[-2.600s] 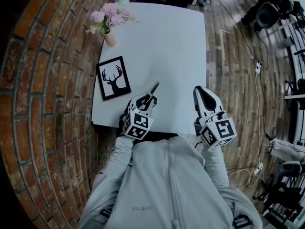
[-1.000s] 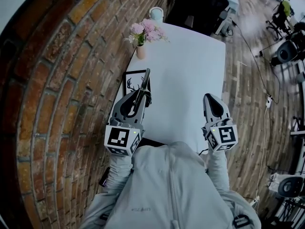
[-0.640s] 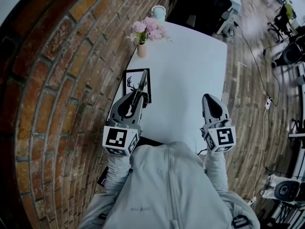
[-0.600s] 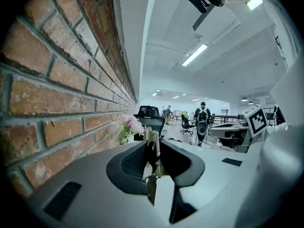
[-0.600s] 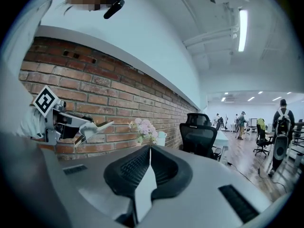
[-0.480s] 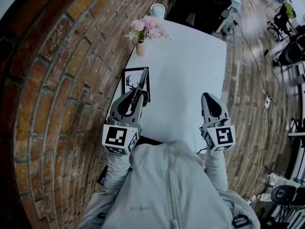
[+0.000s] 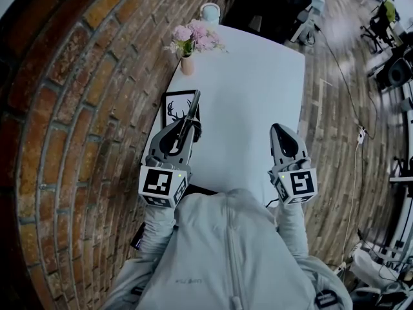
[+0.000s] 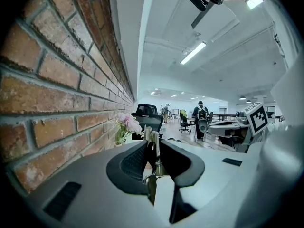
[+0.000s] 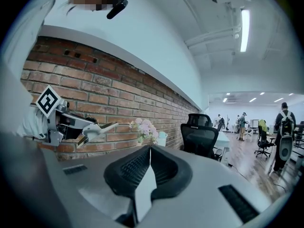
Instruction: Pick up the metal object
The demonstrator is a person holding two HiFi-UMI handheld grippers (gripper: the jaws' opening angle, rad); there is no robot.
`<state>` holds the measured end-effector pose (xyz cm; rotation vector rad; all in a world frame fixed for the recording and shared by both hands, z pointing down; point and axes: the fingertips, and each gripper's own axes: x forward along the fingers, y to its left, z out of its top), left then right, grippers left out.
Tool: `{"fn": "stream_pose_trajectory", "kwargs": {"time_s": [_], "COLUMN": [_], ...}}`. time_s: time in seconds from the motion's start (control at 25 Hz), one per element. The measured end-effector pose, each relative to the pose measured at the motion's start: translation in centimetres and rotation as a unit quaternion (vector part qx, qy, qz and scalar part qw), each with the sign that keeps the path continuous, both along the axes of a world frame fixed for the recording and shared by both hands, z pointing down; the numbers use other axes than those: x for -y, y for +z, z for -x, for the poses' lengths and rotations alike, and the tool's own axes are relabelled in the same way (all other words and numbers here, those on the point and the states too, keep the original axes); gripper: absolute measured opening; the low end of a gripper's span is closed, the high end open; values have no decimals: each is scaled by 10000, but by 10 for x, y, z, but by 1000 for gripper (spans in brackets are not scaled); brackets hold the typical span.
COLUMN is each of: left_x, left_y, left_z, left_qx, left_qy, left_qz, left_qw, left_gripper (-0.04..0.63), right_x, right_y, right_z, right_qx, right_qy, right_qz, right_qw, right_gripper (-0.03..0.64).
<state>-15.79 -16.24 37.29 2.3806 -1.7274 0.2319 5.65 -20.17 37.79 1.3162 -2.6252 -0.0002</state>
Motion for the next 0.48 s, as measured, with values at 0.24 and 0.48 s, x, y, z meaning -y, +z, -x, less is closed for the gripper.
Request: {"fn": "stream_pose_trajectory", "kwargs": {"time_s": [0.24,0.48], "left_x": [4,6], "left_y": [1,1], "left_z": [-5,-12], "left_qx": [56,76], "left_qy": [37,98], "left_qz": [10,6], "left_qw": [10000,9999], "left_gripper": [101,101], "right_x": [1,0], "right_y": [-1,0], "right_z": [0,-3], "right_qx": [35,-10], "right_qy": [49,86], "right_qz": [40,87], "right_qw": [10000,9999], "right_gripper": [25,23]}}
